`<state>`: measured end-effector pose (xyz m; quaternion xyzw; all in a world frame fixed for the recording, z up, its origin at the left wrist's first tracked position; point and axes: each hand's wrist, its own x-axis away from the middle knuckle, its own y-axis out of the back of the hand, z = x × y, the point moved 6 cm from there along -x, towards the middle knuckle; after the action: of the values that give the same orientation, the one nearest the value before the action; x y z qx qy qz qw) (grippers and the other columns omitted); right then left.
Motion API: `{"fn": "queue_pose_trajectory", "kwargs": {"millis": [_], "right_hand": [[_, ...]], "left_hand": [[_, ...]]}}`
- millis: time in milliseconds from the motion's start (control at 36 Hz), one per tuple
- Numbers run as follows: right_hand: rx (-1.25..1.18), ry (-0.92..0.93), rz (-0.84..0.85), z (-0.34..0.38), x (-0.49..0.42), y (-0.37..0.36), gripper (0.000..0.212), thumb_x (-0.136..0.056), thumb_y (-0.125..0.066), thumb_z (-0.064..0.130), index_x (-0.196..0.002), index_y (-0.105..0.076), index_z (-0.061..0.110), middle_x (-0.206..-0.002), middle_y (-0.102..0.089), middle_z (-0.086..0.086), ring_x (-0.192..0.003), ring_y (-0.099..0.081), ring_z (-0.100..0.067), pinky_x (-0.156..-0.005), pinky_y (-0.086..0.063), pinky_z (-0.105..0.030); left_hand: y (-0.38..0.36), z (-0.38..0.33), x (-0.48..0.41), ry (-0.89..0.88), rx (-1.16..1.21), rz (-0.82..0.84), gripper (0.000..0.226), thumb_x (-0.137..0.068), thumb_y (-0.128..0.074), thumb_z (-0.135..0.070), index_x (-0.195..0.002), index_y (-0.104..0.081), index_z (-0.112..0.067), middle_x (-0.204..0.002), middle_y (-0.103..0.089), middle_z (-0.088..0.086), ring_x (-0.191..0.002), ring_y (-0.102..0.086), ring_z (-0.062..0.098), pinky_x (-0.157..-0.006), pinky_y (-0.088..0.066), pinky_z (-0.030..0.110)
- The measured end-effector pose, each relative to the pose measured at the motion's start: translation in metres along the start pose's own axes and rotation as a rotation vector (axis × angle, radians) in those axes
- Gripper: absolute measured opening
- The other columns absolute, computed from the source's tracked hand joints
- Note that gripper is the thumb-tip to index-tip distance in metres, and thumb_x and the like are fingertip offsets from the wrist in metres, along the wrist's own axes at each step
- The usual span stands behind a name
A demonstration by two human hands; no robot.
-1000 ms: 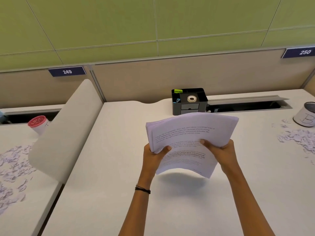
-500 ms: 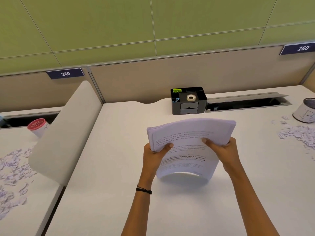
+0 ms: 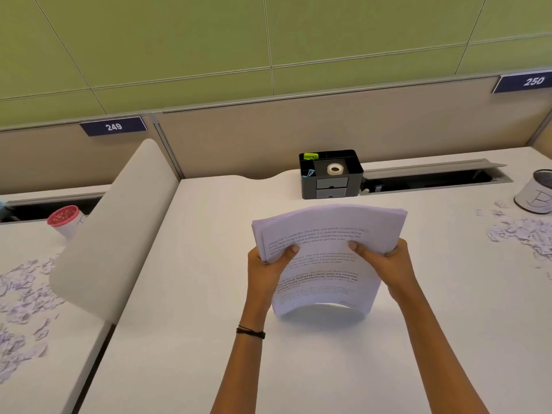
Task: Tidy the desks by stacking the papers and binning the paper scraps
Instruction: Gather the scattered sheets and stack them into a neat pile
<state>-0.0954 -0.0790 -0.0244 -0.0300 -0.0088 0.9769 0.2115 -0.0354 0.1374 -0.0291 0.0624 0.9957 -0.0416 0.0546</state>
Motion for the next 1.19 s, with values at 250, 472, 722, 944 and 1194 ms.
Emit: {"fn": "queue_pose_trajectory", "kwargs": {"millis": [250, 472, 722, 944, 1194], "right_hand": [[0.009, -0.037, 0.013, -0.012, 0.002, -0.002, 0.03, -0.061, -0.076, 0.027, -0.088, -0.064, 0.033, -0.076, -0.07, 0.019, -0.071, -0.068, -0.006, -0.055, -0.055, -0.02], [0.008, -0.018, 0.022, -0.003, 0.001, 0.001, 0.029, -0.065, -0.081, 0.021, -0.087, -0.066, 0.031, -0.078, -0.072, 0.016, -0.073, -0.069, -0.01, -0.058, -0.056, -0.023], [0.051, -0.076, 0.044, -0.018, 0.003, 0.0, 0.035, -0.059, -0.074, 0.03, -0.093, -0.065, 0.031, -0.086, -0.071, 0.011, -0.079, -0.068, -0.013, -0.061, -0.056, -0.025], [0.088, -0.026, 0.048, -0.008, 0.005, -0.004, 0.029, -0.062, -0.07, 0.032, -0.09, -0.064, 0.034, -0.079, -0.07, 0.011, -0.075, -0.068, -0.012, -0.057, -0.054, -0.021], [0.226, 0.135, 0.051, 0.015, 0.005, -0.007, 0.022, -0.078, -0.071, 0.013, -0.081, -0.064, 0.034, -0.079, -0.069, -0.001, -0.073, -0.065, -0.021, -0.064, -0.055, -0.033]], "left_hand": [[-0.002, 0.02, 0.005, 0.096, 0.004, -0.003, 0.022, -0.076, -0.073, -0.019, -0.093, -0.066, -0.03, -0.082, -0.071, -0.011, -0.079, -0.067, 0.013, -0.06, -0.053, 0.022], [0.0, 0.013, 0.002, 0.063, -0.003, 0.003, 0.023, -0.07, -0.077, -0.029, -0.09, -0.066, -0.032, -0.08, -0.071, -0.015, -0.075, -0.067, 0.01, -0.058, -0.053, 0.02], [-0.002, 0.028, 0.005, 0.105, -0.013, 0.037, 0.026, -0.069, -0.073, -0.03, -0.094, -0.067, -0.034, -0.087, -0.072, -0.01, -0.082, -0.067, 0.017, -0.063, -0.055, 0.025], [0.012, -0.005, 0.0, 0.0, 0.022, -0.059, 0.017, -0.076, -0.074, -0.01, -0.086, -0.068, -0.022, -0.076, -0.072, -0.011, -0.071, -0.067, 0.009, -0.06, -0.053, 0.022], [0.034, -0.081, 0.004, -0.592, -0.392, -0.031, 0.016, -0.085, -0.065, -0.019, -0.1, -0.069, -0.016, -0.099, -0.072, -0.002, -0.088, -0.063, 0.011, -0.073, -0.048, 0.013]]}}
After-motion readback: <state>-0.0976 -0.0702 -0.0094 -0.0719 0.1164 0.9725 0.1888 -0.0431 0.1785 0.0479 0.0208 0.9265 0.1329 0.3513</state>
